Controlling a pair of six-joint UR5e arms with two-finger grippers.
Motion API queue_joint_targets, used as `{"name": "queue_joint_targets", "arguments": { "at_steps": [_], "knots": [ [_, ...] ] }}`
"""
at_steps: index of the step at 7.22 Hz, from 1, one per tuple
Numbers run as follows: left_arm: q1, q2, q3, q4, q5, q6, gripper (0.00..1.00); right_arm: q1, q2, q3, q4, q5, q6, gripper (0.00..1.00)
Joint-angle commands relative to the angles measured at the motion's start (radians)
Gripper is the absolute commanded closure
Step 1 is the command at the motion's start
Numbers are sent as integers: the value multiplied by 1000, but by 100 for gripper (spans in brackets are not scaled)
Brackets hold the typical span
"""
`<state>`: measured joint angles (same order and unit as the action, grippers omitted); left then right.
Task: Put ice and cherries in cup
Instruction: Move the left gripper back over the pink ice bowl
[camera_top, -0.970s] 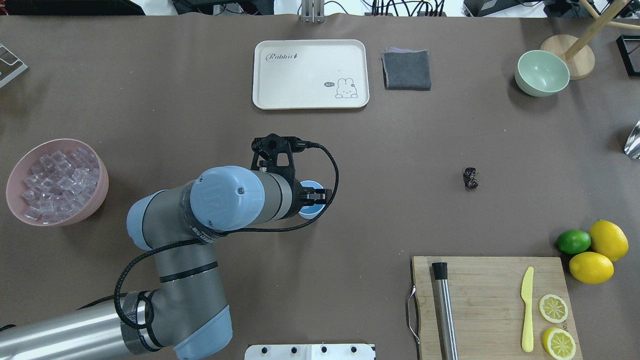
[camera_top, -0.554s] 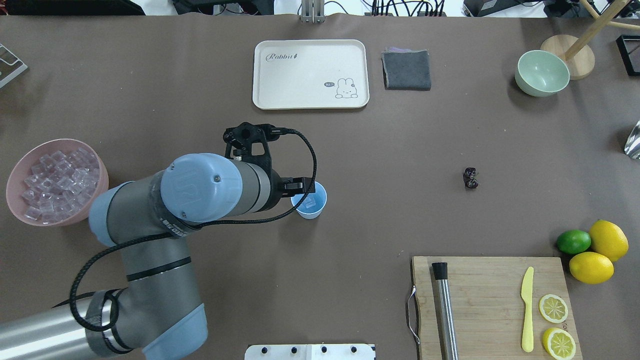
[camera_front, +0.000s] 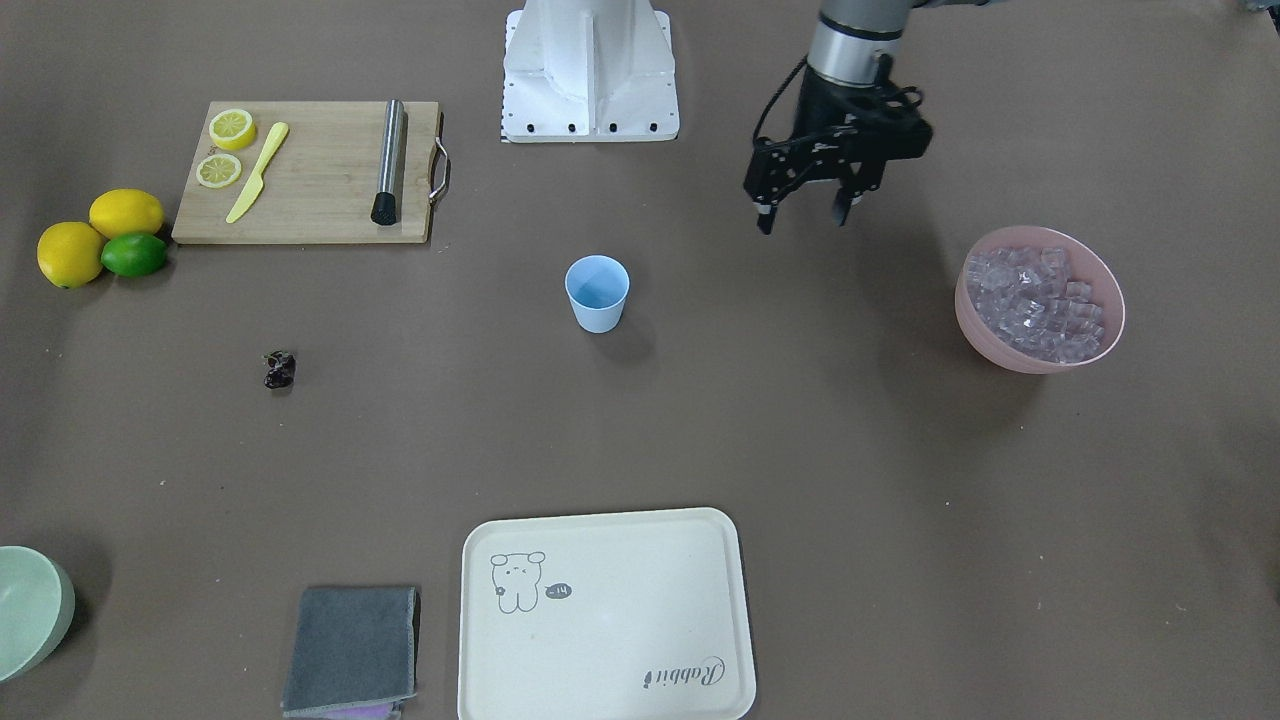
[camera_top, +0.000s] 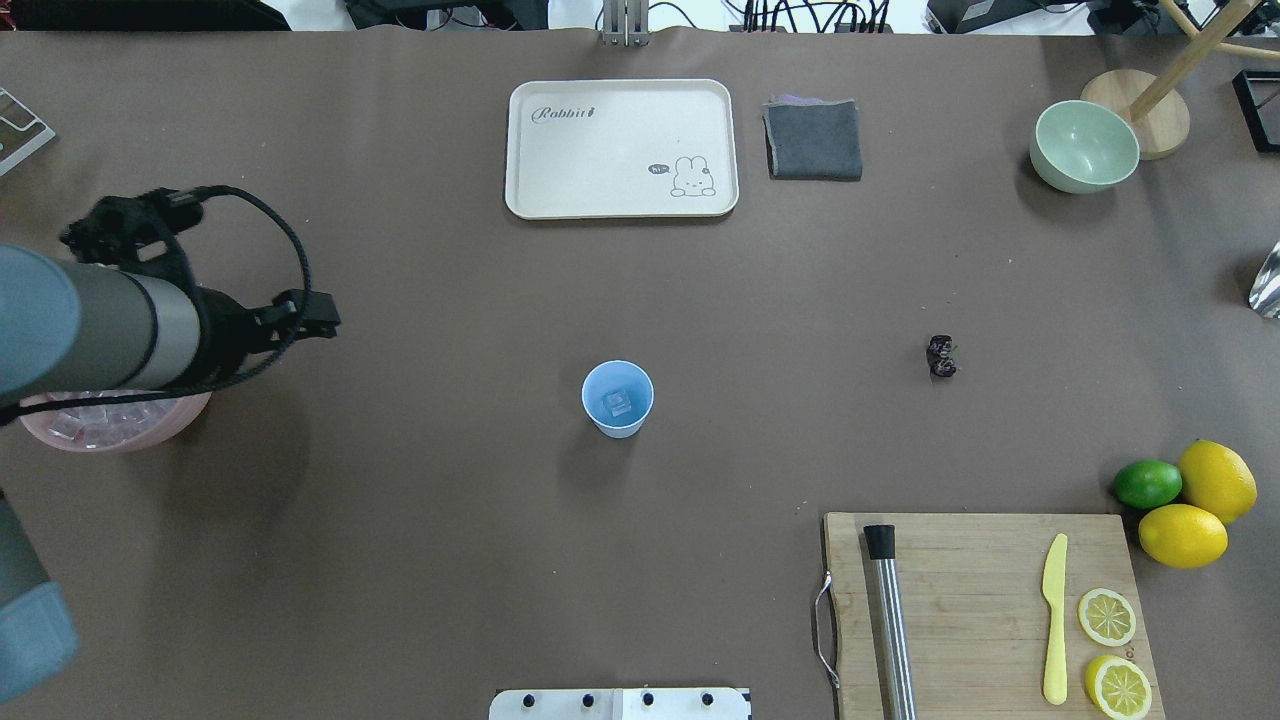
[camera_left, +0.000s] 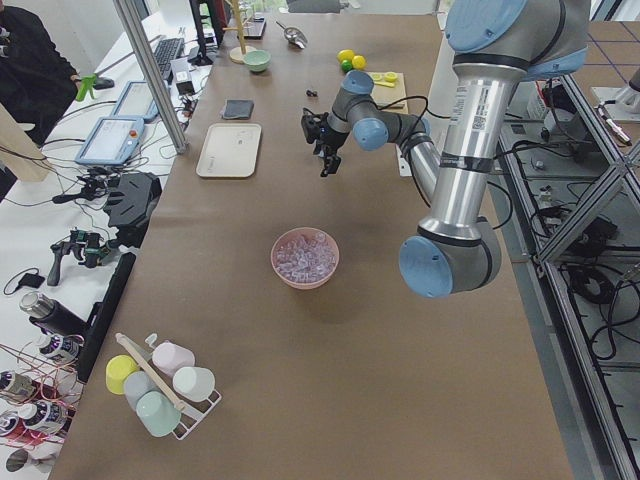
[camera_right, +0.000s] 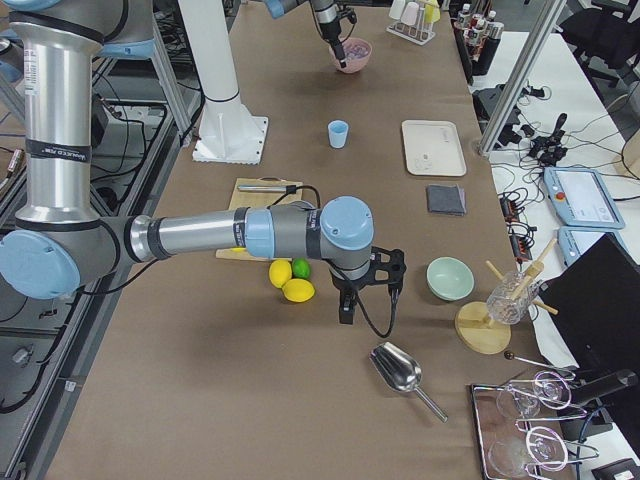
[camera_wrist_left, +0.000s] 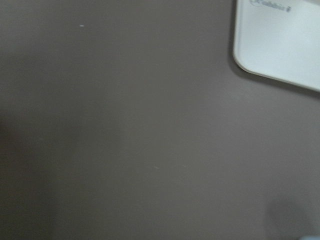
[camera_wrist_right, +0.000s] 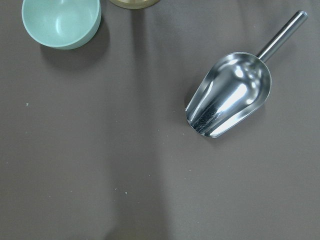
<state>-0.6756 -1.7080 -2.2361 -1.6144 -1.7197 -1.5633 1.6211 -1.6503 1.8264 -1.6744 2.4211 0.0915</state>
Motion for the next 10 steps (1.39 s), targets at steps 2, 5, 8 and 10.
{"name": "queue_joint_targets", "arguments": {
  "at_steps": [2, 5, 8, 10],
  "knots": [
    [-159, 138, 3, 4, -52, -119, 2, -82, 32, -4, -2, 1, 4, 0],
    [-163, 116, 105, 2, -131, -274, 3, -89, 33, -12, -1, 44, -3, 0],
    [-153, 116, 131, 1, -207, -382, 3, -89, 61, -7, 1, 44, 2, 0],
    [-102, 116, 200, -37, -218, -396, 3, -90, 60, -7, 1, 45, 0, 0]
  ]
}}
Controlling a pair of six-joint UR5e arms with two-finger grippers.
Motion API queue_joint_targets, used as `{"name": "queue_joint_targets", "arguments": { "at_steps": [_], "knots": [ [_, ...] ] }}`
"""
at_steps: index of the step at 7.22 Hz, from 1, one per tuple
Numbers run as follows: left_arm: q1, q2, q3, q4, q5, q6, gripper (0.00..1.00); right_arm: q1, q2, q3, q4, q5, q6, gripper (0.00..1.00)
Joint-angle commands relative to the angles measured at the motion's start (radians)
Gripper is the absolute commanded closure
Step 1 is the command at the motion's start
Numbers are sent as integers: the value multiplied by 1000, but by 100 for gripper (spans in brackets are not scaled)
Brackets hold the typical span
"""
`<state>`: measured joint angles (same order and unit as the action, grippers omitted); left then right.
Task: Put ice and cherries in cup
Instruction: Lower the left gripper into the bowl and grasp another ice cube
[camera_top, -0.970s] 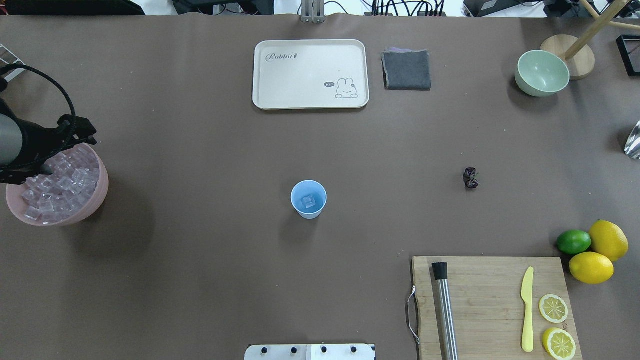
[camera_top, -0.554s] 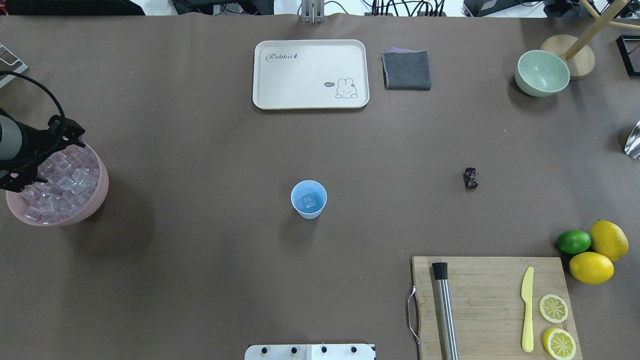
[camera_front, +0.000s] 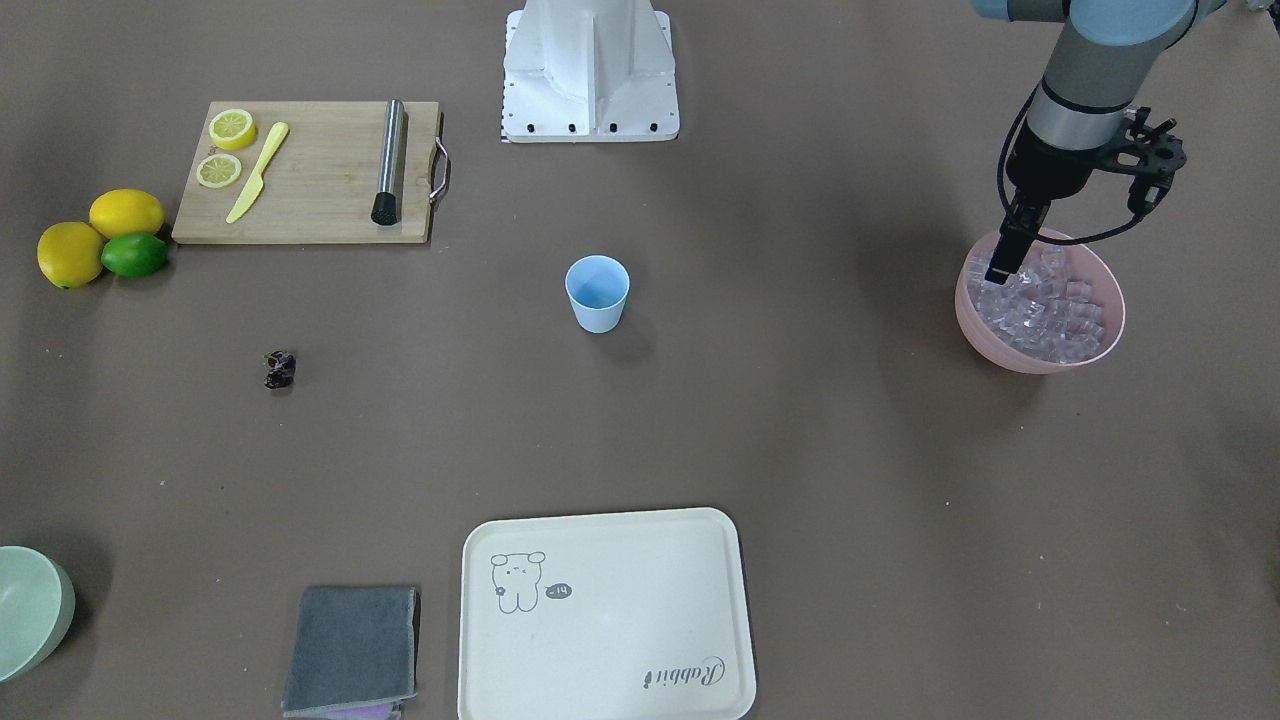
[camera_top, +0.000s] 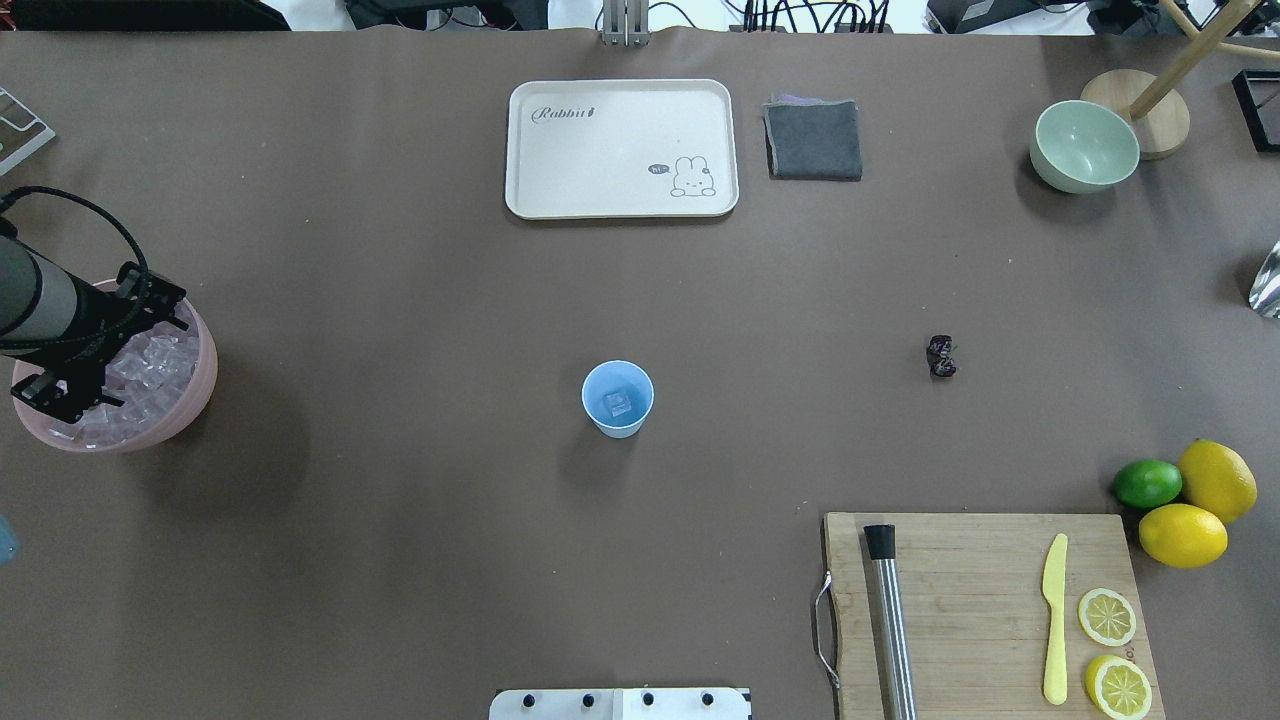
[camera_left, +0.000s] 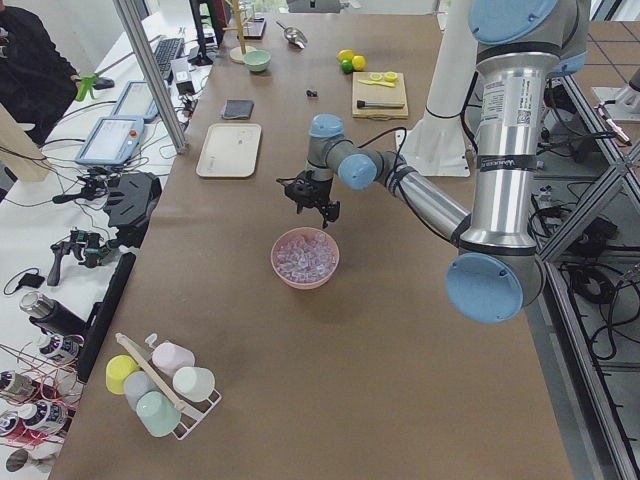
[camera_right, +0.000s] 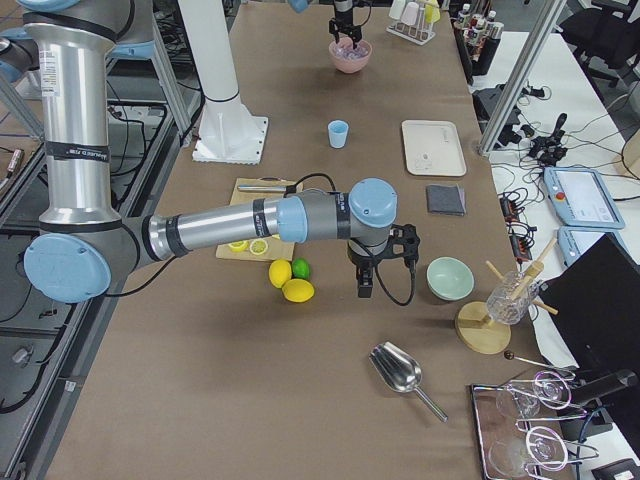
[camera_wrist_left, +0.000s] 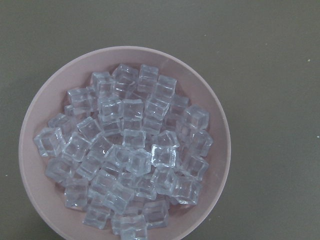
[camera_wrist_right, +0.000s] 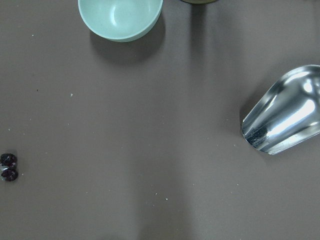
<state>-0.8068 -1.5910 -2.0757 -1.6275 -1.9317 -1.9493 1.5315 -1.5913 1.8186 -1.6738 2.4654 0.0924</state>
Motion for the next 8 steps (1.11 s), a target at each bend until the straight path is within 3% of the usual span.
{"name": "queue_joint_targets", "arguments": {
  "at_steps": [1, 2, 4, 8],
  "knots": [
    [29, 6, 70, -66, -6, -2, 3, -1, 1, 1, 0, 0, -2, 0],
    [29, 12, 86, -90, -6, 7, 3, 1, -1, 1, 0, 0, 0, 0],
    [29, 22, 85, -94, -6, 10, 29, 1, -4, 1, 0, 1, -2, 0],
    [28, 23, 105, -92, -6, 52, 31, 1, -7, 2, 0, 1, -2, 0]
  ]
}}
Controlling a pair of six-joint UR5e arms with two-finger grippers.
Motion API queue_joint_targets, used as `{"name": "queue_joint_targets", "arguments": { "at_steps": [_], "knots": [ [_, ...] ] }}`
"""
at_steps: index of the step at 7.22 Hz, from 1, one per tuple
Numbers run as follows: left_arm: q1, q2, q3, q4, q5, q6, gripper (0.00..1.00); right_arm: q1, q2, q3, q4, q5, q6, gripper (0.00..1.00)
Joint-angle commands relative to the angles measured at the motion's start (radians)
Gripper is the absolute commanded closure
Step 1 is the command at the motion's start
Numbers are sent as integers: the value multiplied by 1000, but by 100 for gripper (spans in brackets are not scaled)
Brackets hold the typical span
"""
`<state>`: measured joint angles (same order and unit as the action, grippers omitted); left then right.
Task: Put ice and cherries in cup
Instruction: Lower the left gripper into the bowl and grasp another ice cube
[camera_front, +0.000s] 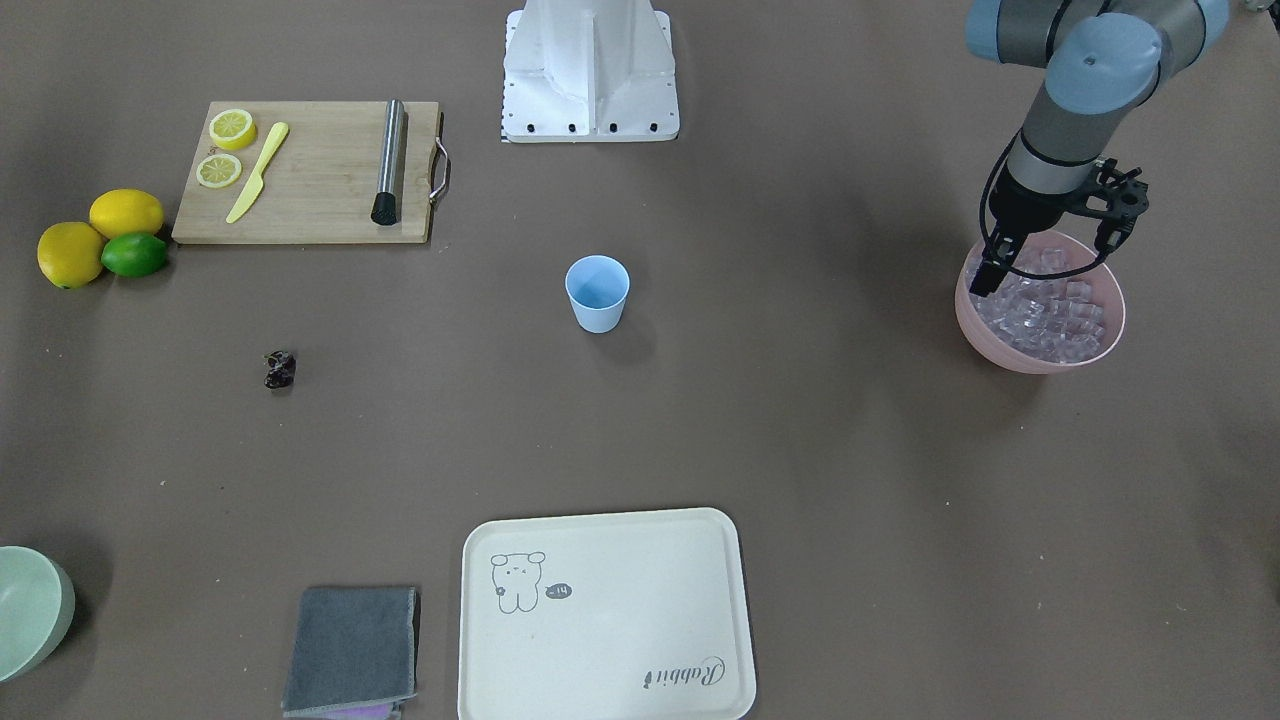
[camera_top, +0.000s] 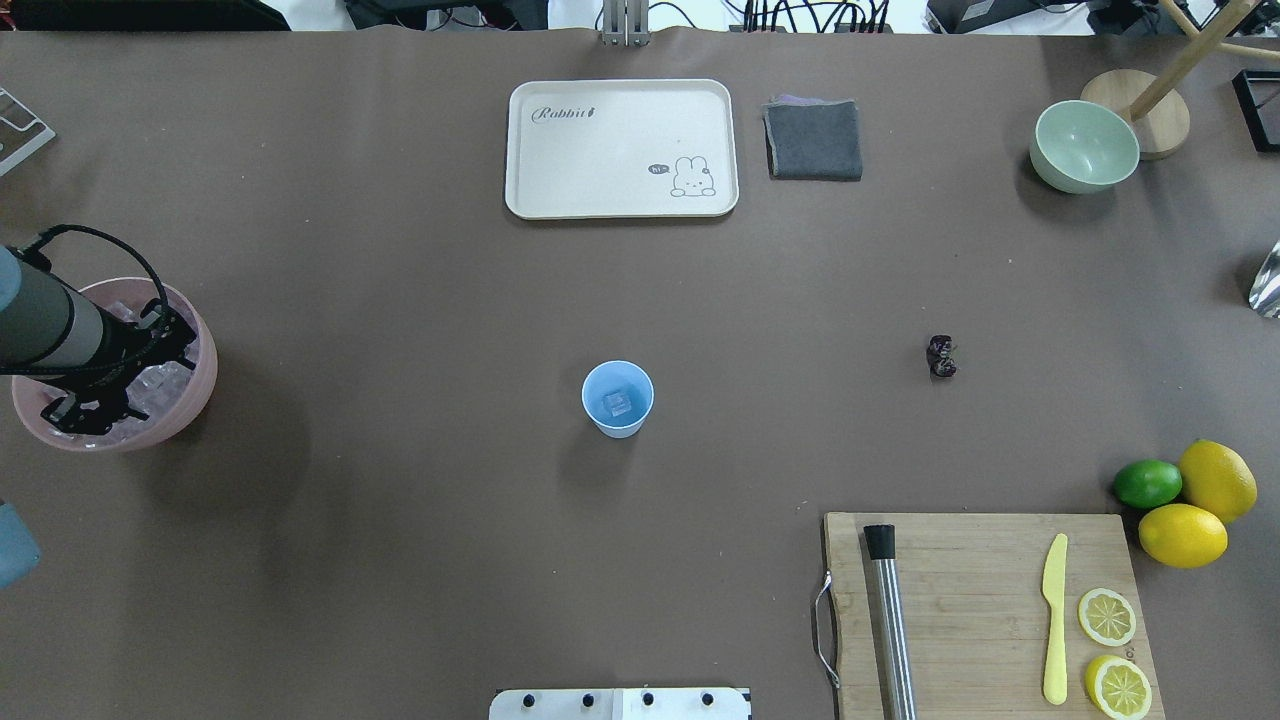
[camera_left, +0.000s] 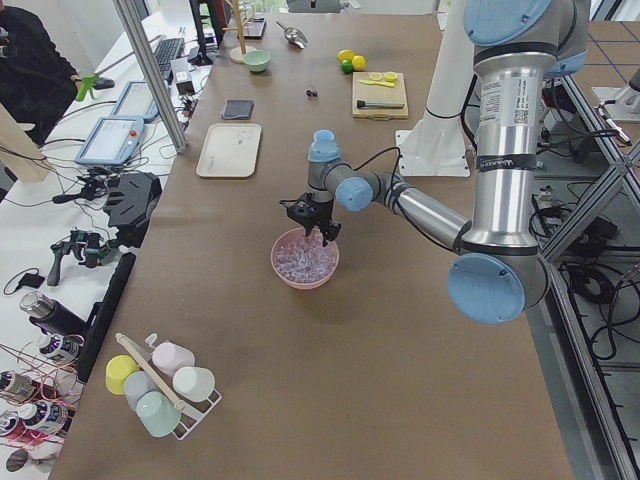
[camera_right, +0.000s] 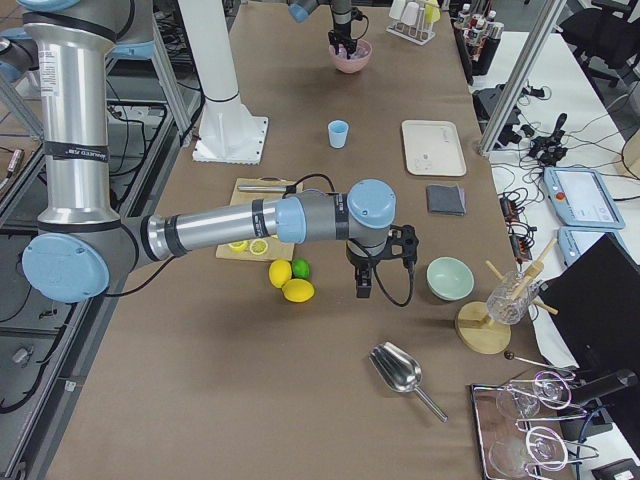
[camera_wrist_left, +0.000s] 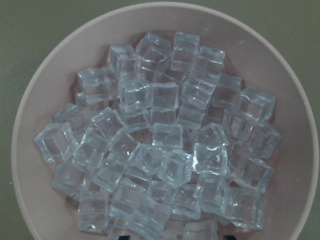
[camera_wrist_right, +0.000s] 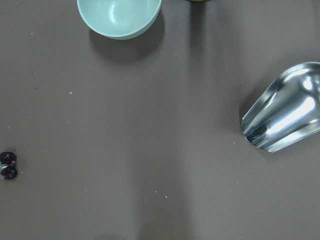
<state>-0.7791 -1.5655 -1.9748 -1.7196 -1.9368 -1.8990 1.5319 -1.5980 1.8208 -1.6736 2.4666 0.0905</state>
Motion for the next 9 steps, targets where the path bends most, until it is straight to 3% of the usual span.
{"name": "queue_joint_targets", "arguments": {
  "at_steps": [1, 8, 9],
  "knots": [
    [0, -10, 1, 2, -1, 2, 31, 1, 0, 0, 0, 0, 0, 0],
    [15, -14, -3, 3, -1, -9, 34, 2, -22, 12, 0, -2, -9, 0],
    [15, -14, -1, 3, -1, -6, 48, 2, -22, 12, 0, -2, -9, 0]
  ]
}}
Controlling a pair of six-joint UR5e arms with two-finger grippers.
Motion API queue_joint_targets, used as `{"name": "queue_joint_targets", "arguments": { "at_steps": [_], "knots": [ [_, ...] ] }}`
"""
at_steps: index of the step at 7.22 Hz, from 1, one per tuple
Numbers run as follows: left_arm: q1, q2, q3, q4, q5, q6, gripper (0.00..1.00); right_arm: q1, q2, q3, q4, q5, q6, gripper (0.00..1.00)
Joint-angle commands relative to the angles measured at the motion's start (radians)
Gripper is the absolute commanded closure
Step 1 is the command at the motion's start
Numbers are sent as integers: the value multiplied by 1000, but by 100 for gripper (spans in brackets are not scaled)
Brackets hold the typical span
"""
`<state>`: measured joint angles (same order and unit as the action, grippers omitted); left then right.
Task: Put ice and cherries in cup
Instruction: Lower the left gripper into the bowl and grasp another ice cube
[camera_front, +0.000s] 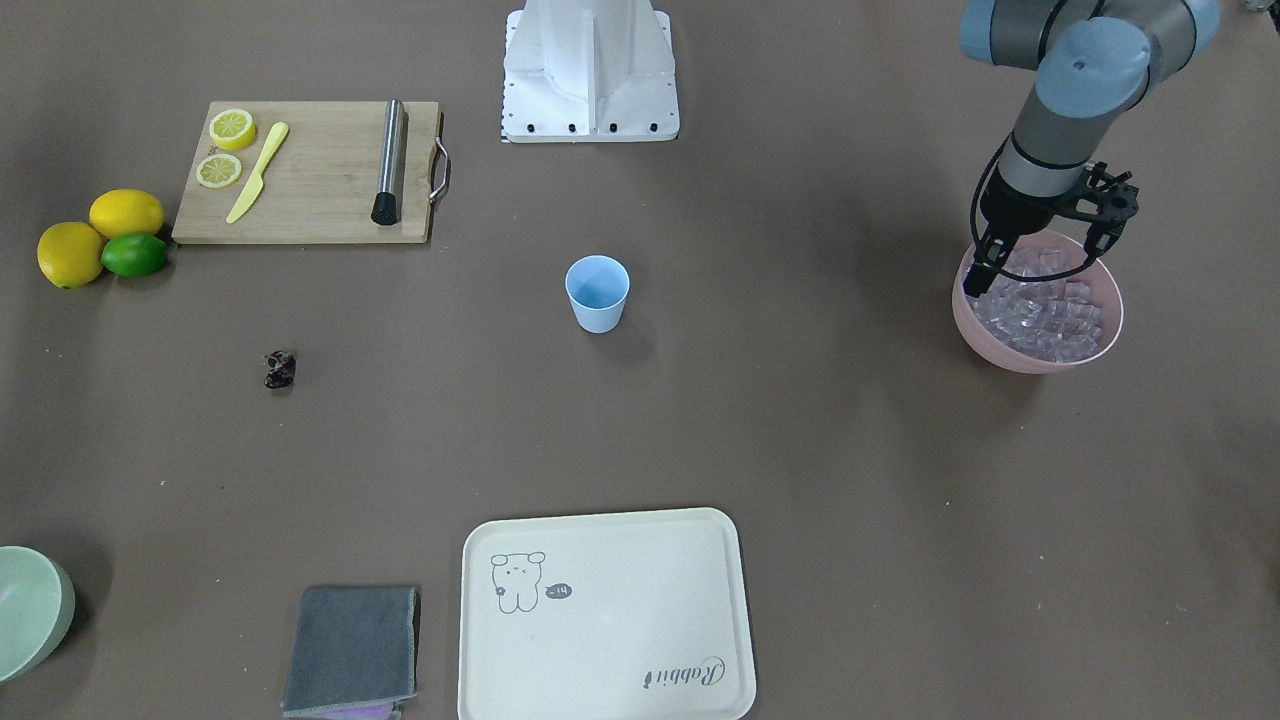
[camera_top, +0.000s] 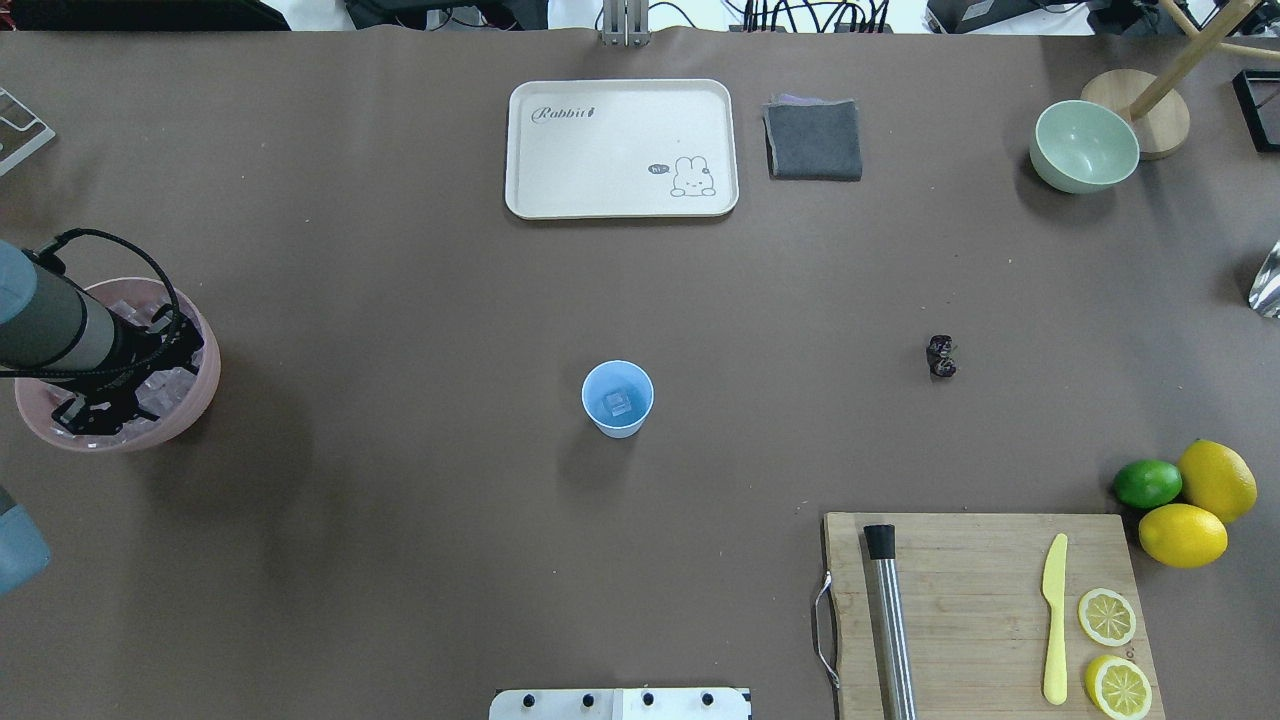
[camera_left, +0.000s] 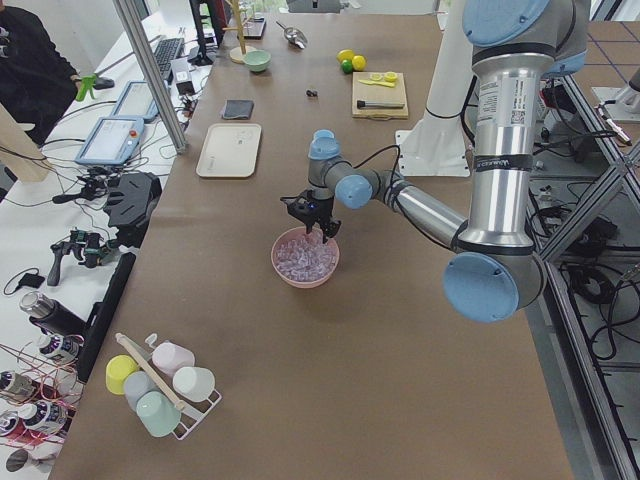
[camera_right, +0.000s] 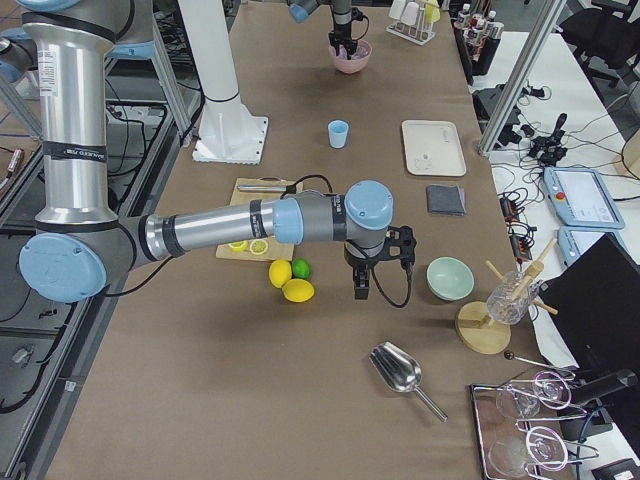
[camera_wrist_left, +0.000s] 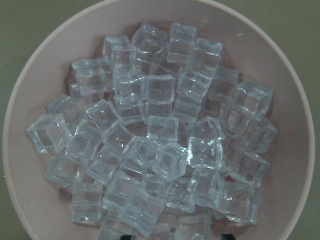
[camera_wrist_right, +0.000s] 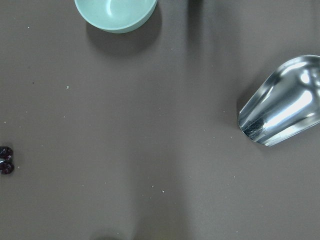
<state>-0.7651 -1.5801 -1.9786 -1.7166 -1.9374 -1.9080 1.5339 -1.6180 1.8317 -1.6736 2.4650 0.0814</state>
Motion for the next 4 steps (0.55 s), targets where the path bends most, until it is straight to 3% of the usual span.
{"name": "queue_joint_targets", "arguments": {
  "at_steps": [1, 2, 3, 4],
  "knots": [
    [1, 2, 4, 0, 0, 9, 66, 0, -2, 1, 0, 0, 0, 0],
    [1, 2, 6, 0, 0, 10, 90, 0, -2, 1, 0, 0, 0, 0],
    [1, 2, 7, 0, 0, 12, 100, 0, 0, 1, 0, 0, 1, 0],
    [1, 2, 7, 2, 0, 30, 100, 0, 3, 1, 0, 0, 3, 0]
  ]
}}
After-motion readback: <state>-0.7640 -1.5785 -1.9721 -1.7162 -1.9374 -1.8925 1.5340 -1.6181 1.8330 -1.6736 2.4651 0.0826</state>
